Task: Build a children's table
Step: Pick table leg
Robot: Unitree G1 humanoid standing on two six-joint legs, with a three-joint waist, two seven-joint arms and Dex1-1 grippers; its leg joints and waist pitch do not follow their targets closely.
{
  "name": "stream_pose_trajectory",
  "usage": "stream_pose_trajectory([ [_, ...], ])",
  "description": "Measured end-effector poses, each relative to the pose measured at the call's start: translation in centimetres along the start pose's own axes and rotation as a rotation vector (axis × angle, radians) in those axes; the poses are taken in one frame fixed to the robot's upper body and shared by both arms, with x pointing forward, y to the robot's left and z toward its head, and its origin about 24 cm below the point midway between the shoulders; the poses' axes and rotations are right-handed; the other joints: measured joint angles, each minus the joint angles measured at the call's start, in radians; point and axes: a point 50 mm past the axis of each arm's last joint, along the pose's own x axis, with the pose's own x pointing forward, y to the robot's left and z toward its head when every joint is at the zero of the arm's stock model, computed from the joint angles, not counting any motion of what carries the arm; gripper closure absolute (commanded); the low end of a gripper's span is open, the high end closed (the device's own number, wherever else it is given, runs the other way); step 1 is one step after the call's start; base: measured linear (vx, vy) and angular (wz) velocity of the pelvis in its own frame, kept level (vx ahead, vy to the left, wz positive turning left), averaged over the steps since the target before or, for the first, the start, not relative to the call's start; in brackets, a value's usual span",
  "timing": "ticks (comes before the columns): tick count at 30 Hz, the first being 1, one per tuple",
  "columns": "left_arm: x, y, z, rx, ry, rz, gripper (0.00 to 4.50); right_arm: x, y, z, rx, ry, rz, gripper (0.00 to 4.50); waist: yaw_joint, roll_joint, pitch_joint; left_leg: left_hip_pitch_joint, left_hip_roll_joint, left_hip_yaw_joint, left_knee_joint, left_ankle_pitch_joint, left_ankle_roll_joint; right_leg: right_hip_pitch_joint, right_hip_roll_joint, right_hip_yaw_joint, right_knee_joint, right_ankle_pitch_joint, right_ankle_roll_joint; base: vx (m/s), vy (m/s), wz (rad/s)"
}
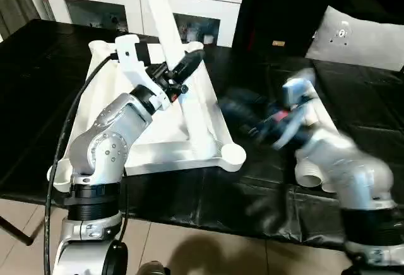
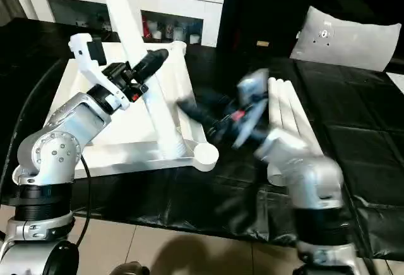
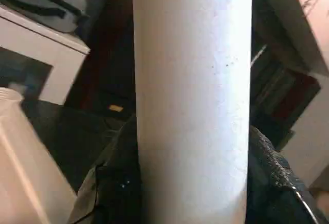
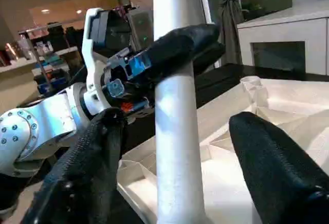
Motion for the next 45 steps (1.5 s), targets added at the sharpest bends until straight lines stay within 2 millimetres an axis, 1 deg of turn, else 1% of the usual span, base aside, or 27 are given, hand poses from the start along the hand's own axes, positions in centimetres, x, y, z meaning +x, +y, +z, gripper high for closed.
stream_pose_trajectory([
  [2, 0.3, -0.4, 0.7, -0.011, -0.009, -0.039, 2.69, -0.2, -0.1, 0.0, 0.003, 0.016, -0.006, 0.71, 0.0, 0.0, 0.0, 0.0, 0.0, 0.0, 0.0, 0.0, 0.0, 0.0, 0.0, 0.0, 0.0, 0.0, 0.0, 0.0, 0.0, 0.0],
  [3, 0.4, -0.6, 1.0, -0.012, -0.018, -0.054, 2.69, -0.3, -0.2, 0.1, 0.002, 0.019, -0.009, 0.71, -0.001, 0.0, 0.0, 0.0, 0.0, 0.0, 0.0, 0.0, 0.0, 0.0, 0.0, 0.0, 0.0, 0.0, 0.0, 0.0, 0.0, 0.0],
  [6, 0.4, -0.6, 1.6, 0.01, -0.017, -0.08, 2.69, -0.4, -0.4, 0.3, -0.012, 0.049, -0.023, 0.35, -0.001, -0.001, 0.0, 0.0, 0.0, 0.0, 0.0, 0.0, 0.0, 0.0, 0.0, 0.0, 0.0, 0.0, 0.0, 0.0, 0.0, 0.0],
  [10, 0.5, -0.9, 1.7, 0.041, 0.011, -0.121, 2.69, -0.4, -0.6, 0.3, -0.048, 0.096, -0.041, 0.32, 0.0, -0.001, 0.0, 0.0, 0.0, 0.0, 0.0, 0.0, 0.0, 0.0, 0.0, 0.0, 0.0, 0.0, 0.0, 0.0, 0.0, 0.0],
  [17, 1.2, -2.6, 1.6, 0.143, 0.087, -0.257, 2.69, 0.6, 0.0, -1.2, -0.092, 0.249, 0.02, 0.32, -0.001, -0.003, 0.0, -0.001, 0.0, 0.0, 0.0, 0.0, 0.0, 0.0, 0.0, 0.0, 0.0, 0.0, 0.0, 0.0, 0.0, 0.0],
  [26, 1.2, -4.6, 0.8, 0.242, 0.165, -0.404, 2.69, 1.5, -0.1, -2.3, -0.095, 0.324, 0.059, 0.32, -0.001, -0.005, 0.0, -0.001, 0.0, 0.0, 0.0, 0.0, 0.0, -0.001, 0.0, 0.0, 0.0, 0.0, 0.0, 0.0, 0.0, 0.0],
  [29, 1.3, -4.8, 0.5, 0.269, 0.186, -0.414, 2.69, 1.6, -0.2, -2.8, -0.084, 0.338, 0.062, 0.32, -0.002, -0.006, 0.0, -0.001, 0.0, 0.0, 0.0, 0.0, 0.0, -0.001, 0.0, 0.0, 0.0, 0.0, 0.0, 0.0, 0.0, 0.0],
  [34, 1.4, -5.1, 0.1, 0.282, 0.204, -0.433, 2.69, 2.3, -0.1, -2.8, -0.099, 0.342, 0.072, 0.32, -0.002, -0.006, 0.0, -0.001, 0.0, 0.0, 0.0, 0.0, 0.0, -0.001, 0.0, 0.0, 0.0, 0.0, 0.0, 0.0, 0.0, 0.0],
  [36, 1.4, -5.2, 0.0, 0.286, 0.204, -0.439, 2.69, 2.7, -0.1, -2.9, -0.097, 0.341, 0.078, 0.62, -0.002, -0.006, 0.0, -0.001, 0.0, 0.0, 0.0, 0.0, 0.0, -0.001, 0.0, 0.0, 0.0, 0.0, 0.0, 0.0, 0.0, 0.0],
  [37, 1.4, -5.2, 0.0, 0.287, 0.203, -0.441, 2.69, 2.7, -0.1, -3.0, -0.095, 0.342, 0.078, 0.62, -0.002, -0.006, 0.0, -0.001, 0.0, 0.0, 0.0, 0.0, 0.0, -0.001, 0.0, 0.0, 0.0, 0.0, 0.0, 0.0, 0.0, 0.0],
  [38, 1.4, -5.2, 0.0, 0.29, 0.202, -0.442, 2.69, 2.7, -0.1, -3.0, -0.094, 0.343, 0.076, 0.82, -0.001, -0.006, 0.0, -0.001, 0.0, 0.0, 0.0, 0.0, 0.0, -0.001, 0.0, 0.0, 0.0, 0.0, 0.0, 0.0, 0.0, 0.0],
  [39, 1.4, -5.1, 0.0, 0.294, 0.202, -0.44, 2.69, 2.7, -0.1, -3.1, -0.093, 0.343, 0.076, 0.91, -0.002, -0.006, 0.0, -0.001, 0.0, 0.0, 0.0, 0.0, 0.0, -0.001, 0.0, 0.0, 0.0, 0.0, 0.0, 0.0, 0.0, 0.0],
  [42, 1.4, -5.2, 0.0, 0.295, 0.202, -0.44, 2.69, 2.8, -0.1, -3.2, -0.09, 0.344, 0.077, 1.02, -0.002, -0.006, 0.0, -0.001, 0.0, 0.0, 0.0, 0.0, 0.0, -0.001, 0.0, 0.0, 0.0, 0.0, 0.0, 0.0, 0.0, 0.0],
  [43, 1.4, -5.2, 0.0, 0.295, 0.202, -0.44, 2.69, 2.8, -0.1, -3.2, -0.09, 0.345, 0.077, 1.16, -0.002, -0.006, 0.0, -0.001, 0.0, 0.0, 0.0, 0.0, 0.0, -0.001, 0.0, 0.0, 0.0, 0.0, 0.0, 0.0, 0.0, 0.0],
  [44, 1.4, -5.2, 0.0, 0.295, 0.202, -0.44, 2.69, 2.8, -0.1, -3.3, -0.09, 0.345, 0.077, 1.16, -0.002, -0.006, 0.0, -0.001, 0.0, 0.001, 0.0, 0.0, 0.0, -0.001, 0.0, 0.0, 0.0, 0.0, 0.0, 0.0, 0.0, 0.0],
  [45, 1.4, -5.2, 0.0, 0.295, 0.201, -0.44, 2.69, 2.9, -0.1, -3.3, -0.089, 0.344, 0.077, 1.32, -0.002, -0.006, 0.0, -0.001, 0.0, 0.001, 0.0, 0.0, 0.0, -0.001, 0.0, 0.0, 0.0, 0.0, 0.0, 0.0, 0.0, 0.0],
])
